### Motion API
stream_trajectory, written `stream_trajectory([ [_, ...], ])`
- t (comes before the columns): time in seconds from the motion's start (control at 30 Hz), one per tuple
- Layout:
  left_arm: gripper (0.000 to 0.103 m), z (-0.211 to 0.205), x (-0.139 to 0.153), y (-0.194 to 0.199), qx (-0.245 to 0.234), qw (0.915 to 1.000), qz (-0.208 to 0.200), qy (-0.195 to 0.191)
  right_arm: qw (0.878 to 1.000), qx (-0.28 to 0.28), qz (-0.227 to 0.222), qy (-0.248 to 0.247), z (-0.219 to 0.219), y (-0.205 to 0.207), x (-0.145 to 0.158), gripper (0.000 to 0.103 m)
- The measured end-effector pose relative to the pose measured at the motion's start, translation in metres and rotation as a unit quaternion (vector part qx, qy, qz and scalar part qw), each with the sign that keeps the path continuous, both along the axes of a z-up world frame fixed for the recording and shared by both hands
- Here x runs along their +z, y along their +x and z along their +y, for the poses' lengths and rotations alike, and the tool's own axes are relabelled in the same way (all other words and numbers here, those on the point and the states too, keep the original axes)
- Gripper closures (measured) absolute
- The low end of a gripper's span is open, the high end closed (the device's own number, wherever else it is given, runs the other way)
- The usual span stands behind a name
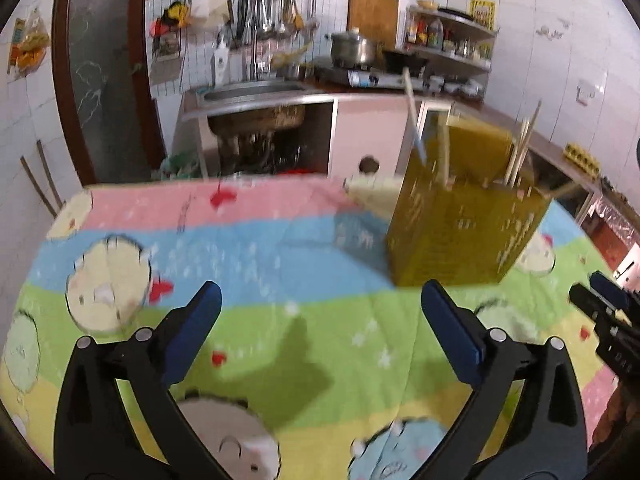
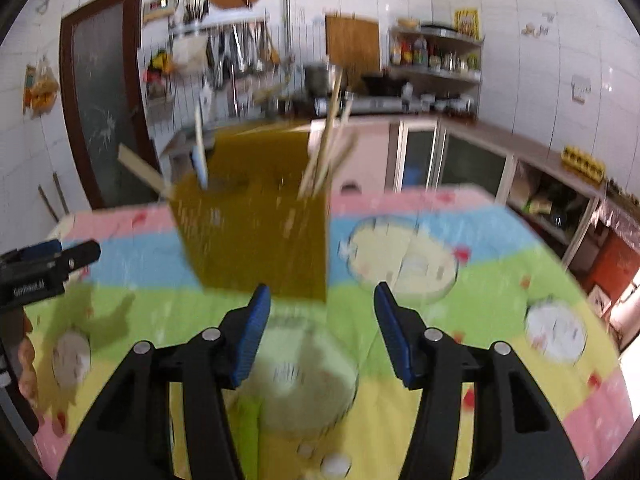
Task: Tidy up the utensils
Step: 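Open both tools to drop the spoon and chopstick into the holder, then close the right tool on the green frog fork while the left tool grasps a chopstick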
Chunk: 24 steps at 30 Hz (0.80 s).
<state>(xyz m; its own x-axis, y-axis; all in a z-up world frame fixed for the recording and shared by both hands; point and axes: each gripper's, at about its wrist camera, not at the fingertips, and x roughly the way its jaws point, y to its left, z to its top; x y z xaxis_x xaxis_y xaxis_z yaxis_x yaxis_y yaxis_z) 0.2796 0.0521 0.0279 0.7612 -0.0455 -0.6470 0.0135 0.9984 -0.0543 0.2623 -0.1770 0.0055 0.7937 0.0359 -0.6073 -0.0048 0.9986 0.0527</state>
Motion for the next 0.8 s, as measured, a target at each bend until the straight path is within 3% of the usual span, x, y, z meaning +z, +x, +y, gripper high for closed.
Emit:
stream_trajectory([
  [0.2,0.005,0.009,-0.031,-0.014,0.001,0.9994,0.033,0.007,0.999,0.006,0.047,-0.002,0.014,-0.021,-0.033,0.05],
  [0.5,0.005,0.011,-0.042,-0.031,-0.003,0.9991,0.04,0.013,0.994,0.02,0.111,-0.01,0.037,-0.02,-0.058,0.051],
  [0.67,0.005,0.005,-0.043,-0.034,-0.006,0.9988,0.048,0.009,0.991,0.025,0.128,-0.009,0.041,-0.011,-0.064,0.074],
  [0.7,0.005,0.002,-0.043,-0.035,-0.008,0.9987,0.049,0.008,0.991,0.028,0.127,-0.011,0.042,-0.01,-0.063,0.084],
  [0.8,0.005,-0.008,-0.042,-0.036,-0.014,0.9986,0.05,0.006,0.992,0.023,0.122,-0.011,0.038,-0.01,-0.061,0.087],
])
